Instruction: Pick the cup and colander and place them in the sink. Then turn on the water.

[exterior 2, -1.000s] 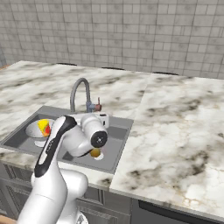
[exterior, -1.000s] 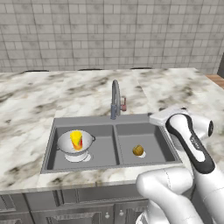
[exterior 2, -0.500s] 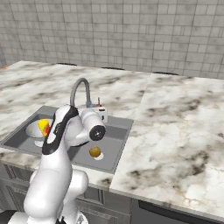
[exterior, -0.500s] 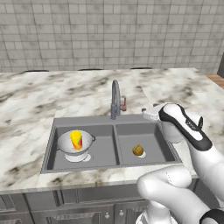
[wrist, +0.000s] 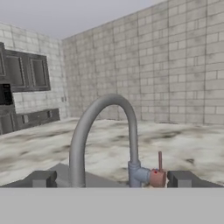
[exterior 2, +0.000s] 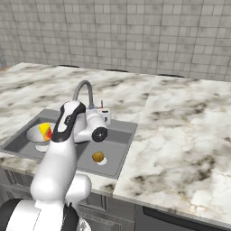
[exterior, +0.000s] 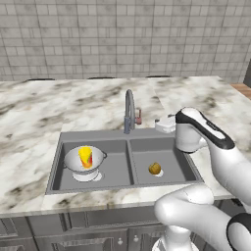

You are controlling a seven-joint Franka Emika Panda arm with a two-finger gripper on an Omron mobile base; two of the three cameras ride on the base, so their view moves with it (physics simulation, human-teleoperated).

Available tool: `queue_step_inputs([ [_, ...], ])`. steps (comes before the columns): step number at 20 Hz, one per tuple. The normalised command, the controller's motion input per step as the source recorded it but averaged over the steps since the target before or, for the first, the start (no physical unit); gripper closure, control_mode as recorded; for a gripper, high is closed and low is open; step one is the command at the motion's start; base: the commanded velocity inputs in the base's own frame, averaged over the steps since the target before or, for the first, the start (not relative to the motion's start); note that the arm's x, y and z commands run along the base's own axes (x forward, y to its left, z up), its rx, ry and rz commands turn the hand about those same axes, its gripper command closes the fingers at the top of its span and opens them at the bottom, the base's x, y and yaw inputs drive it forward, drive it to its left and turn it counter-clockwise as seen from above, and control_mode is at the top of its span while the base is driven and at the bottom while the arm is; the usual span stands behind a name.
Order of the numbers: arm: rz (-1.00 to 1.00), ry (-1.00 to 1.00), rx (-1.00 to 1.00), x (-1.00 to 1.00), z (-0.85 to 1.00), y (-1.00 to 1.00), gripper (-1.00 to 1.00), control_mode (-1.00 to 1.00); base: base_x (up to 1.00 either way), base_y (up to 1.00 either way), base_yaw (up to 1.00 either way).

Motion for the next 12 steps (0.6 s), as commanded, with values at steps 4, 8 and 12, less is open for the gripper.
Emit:
queue_step_inputs([
  [4, 0.0, 0.0, 0.0, 0.15, 0.0, 0.0, -1.0, -1.0, 0.0, 0.0, 0.0],
  [8, 0.0, 0.0, 0.0, 0.17, -0.05, 0.0, -1.0, -1.0, 0.0, 0.0, 0.0],
  [12, -0.01, 0.0, 0.0, 0.18, -0.15, 0.0, -1.0, -1.0, 0.0, 0.0, 0.0],
])
